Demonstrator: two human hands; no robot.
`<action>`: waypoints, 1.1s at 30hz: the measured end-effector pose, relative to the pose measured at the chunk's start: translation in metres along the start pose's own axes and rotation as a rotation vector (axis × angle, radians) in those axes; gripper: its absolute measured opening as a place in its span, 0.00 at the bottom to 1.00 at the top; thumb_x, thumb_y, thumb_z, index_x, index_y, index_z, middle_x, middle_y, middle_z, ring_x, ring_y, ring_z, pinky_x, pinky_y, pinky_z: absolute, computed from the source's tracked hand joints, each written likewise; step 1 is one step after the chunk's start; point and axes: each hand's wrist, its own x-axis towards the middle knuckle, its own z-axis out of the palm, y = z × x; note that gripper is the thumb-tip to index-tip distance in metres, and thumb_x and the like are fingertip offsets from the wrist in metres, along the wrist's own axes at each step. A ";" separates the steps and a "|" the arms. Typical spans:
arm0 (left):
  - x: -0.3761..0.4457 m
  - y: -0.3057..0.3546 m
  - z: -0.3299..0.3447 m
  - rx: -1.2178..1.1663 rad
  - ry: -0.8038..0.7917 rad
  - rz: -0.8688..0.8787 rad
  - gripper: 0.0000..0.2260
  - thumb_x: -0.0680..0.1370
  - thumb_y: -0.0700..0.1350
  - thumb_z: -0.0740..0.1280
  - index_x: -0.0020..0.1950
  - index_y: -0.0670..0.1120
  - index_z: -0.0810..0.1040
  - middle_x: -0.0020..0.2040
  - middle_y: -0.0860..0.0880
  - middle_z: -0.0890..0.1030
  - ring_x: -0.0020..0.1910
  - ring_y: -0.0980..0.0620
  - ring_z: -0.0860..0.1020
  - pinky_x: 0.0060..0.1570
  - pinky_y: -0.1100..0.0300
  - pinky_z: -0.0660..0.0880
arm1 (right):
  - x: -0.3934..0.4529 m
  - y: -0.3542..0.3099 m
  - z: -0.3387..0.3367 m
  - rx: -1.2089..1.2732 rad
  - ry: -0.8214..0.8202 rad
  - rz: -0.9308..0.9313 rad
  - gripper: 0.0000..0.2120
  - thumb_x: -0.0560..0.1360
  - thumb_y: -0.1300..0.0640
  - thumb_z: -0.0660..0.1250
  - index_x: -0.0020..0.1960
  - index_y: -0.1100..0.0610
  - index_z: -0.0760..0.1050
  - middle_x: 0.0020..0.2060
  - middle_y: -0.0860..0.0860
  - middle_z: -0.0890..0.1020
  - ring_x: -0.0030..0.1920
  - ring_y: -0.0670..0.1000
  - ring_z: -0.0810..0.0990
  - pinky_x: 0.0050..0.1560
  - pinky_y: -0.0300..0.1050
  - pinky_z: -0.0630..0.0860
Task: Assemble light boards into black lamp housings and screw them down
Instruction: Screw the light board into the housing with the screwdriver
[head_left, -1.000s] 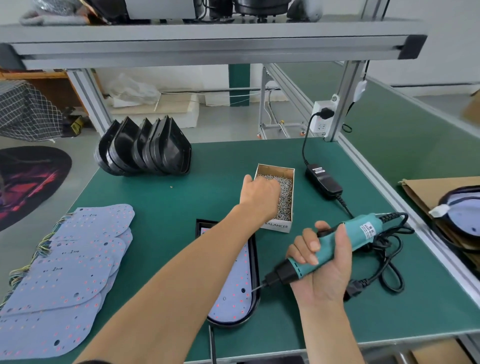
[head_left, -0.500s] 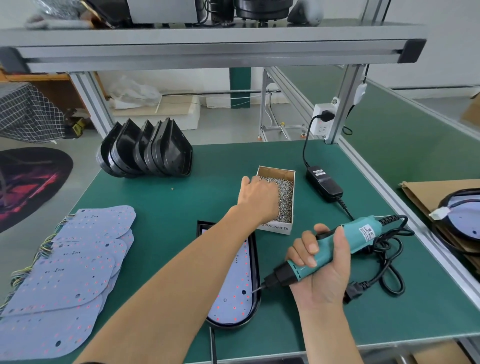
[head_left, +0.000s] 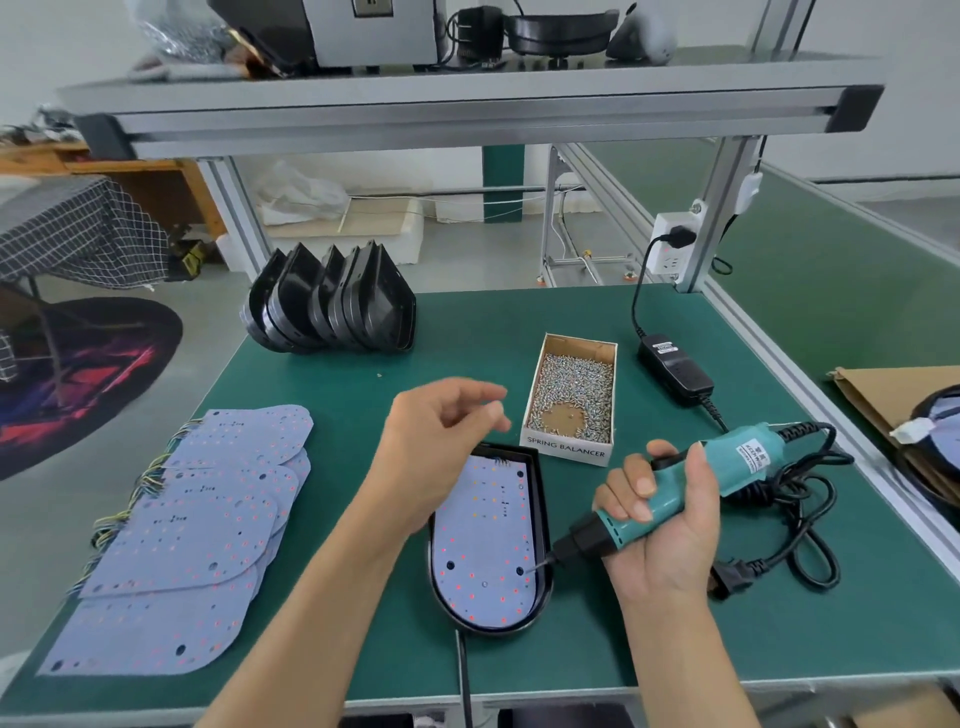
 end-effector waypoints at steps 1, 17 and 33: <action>-0.009 -0.002 -0.005 -0.018 0.014 -0.012 0.05 0.80 0.42 0.73 0.50 0.52 0.86 0.40 0.53 0.88 0.41 0.61 0.83 0.44 0.73 0.74 | -0.001 0.000 0.003 0.006 -0.003 0.003 0.14 0.81 0.44 0.64 0.45 0.53 0.77 0.28 0.47 0.69 0.24 0.43 0.65 0.26 0.36 0.67; -0.081 -0.014 -0.013 -0.230 0.044 -0.056 0.20 0.75 0.65 0.69 0.38 0.49 0.84 0.30 0.47 0.82 0.30 0.49 0.66 0.28 0.65 0.65 | -0.015 0.000 0.080 0.214 -0.047 -0.044 0.15 0.81 0.44 0.64 0.43 0.53 0.75 0.29 0.45 0.71 0.25 0.42 0.67 0.28 0.35 0.68; -0.093 -0.013 0.007 -0.187 0.165 -0.073 0.21 0.78 0.58 0.67 0.33 0.44 0.78 0.30 0.49 0.81 0.33 0.61 0.79 0.35 0.68 0.69 | -0.039 0.001 0.096 -0.010 0.070 -0.095 0.15 0.85 0.42 0.56 0.45 0.49 0.71 0.36 0.44 0.66 0.35 0.42 0.64 0.40 0.37 0.63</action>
